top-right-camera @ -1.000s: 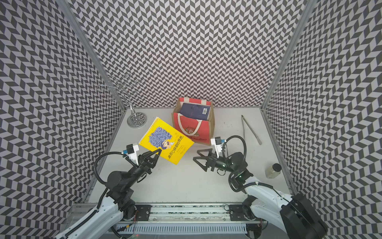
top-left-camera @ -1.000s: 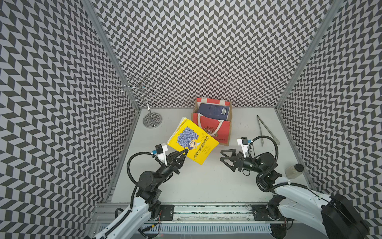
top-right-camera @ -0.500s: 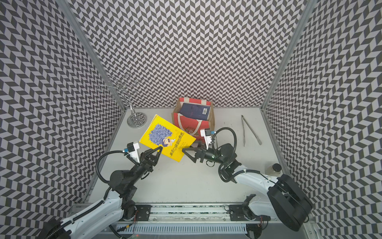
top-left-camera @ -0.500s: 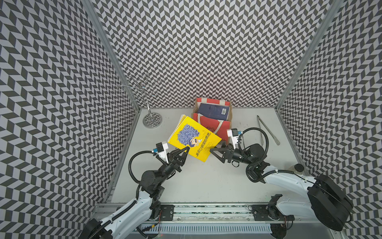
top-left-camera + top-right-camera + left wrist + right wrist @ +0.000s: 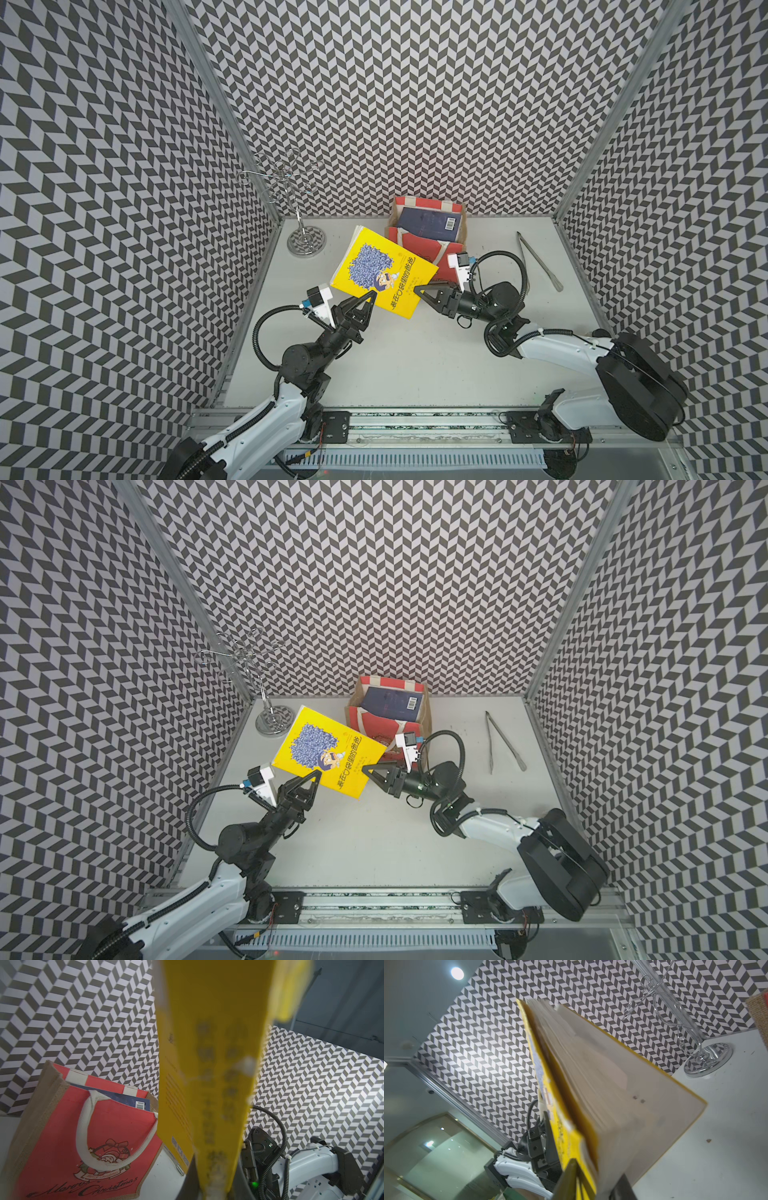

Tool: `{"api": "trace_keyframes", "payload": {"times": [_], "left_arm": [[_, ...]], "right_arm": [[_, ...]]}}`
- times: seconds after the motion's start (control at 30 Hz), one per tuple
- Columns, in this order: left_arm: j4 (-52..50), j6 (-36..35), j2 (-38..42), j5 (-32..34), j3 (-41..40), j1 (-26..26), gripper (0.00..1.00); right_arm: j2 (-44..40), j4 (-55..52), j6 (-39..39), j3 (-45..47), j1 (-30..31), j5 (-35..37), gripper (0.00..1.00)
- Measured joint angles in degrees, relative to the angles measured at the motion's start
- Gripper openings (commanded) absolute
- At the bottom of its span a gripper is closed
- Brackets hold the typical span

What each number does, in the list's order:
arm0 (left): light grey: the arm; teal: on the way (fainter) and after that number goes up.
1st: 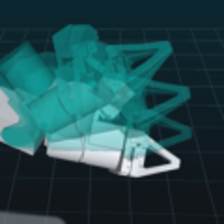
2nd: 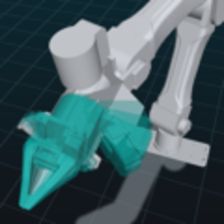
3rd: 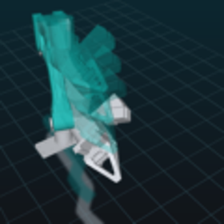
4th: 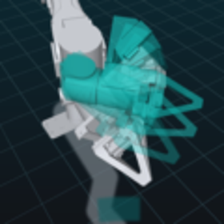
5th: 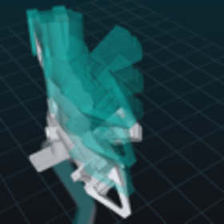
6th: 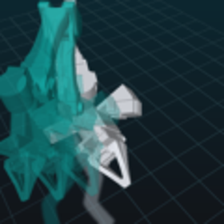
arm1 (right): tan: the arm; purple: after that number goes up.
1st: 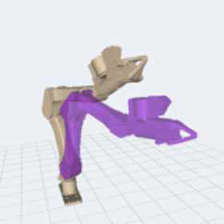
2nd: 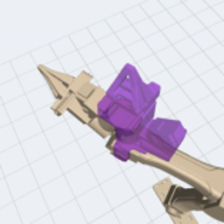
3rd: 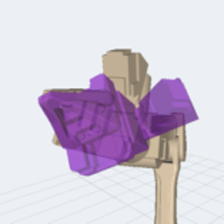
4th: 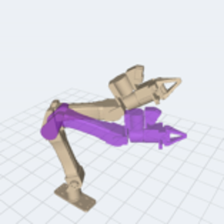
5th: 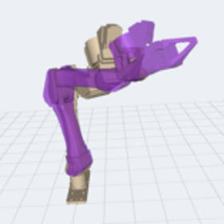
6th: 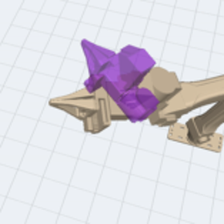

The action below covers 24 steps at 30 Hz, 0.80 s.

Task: Put the books into the canvas bag
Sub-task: Pick up the book from the center of the board.

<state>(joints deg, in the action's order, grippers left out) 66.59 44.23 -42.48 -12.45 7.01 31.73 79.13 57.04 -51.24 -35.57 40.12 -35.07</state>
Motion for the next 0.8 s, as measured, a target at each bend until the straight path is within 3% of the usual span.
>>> {"api": "trace_keyframes", "payload": {"times": [0.1, 0.13, 0.17, 0.3, 0.5, 0.7, 0.8], "left_arm": [[-0.4, -0.9, -0.2, 0.3, 1.2, 0.1, 0.81], [-1.2, -1.3, 0.0, 0.2, 1.7, 0.1, 0.96], [-2.5, -1.7, 0.3, 0.1, 2.4, 0.0, 1.0], [-7.8, -3.8, 4.6, -0.3, 3.4, -0.7, 1.0], [-14.9, -5.9, 12.5, -0.4, 3.4, -4.7, 1.0], [-20.5, -6.4, 17.5, -1.1, 3.2, -7.8, 1.0], [-21.7, -6.6, 18.6, -1.4, 2.6, -8.6, 1.0]], "right_arm": [[-1.5, -7.8, 1.0, -4.5, -1.6, -0.7, 0.0], [-1.6, -10.5, 1.2, -6.7, -2.6, -1.5, 0.0], [-1.5, -13.4, 1.4, -9.2, -4.1, -2.5, 0.0], [1.0, -25.9, 3.0, -22.3, -15.8, -5.5, 0.0], [13.8, -39.0, 6.1, -41.9, -28.4, -8.2, 0.0], [25.8, -58.1, 15.0, -53.9, -29.0, -10.1, 0.0], [26.8, -66.1, 19.3, -54.7, -28.7, -9.8, 0.0]]}}
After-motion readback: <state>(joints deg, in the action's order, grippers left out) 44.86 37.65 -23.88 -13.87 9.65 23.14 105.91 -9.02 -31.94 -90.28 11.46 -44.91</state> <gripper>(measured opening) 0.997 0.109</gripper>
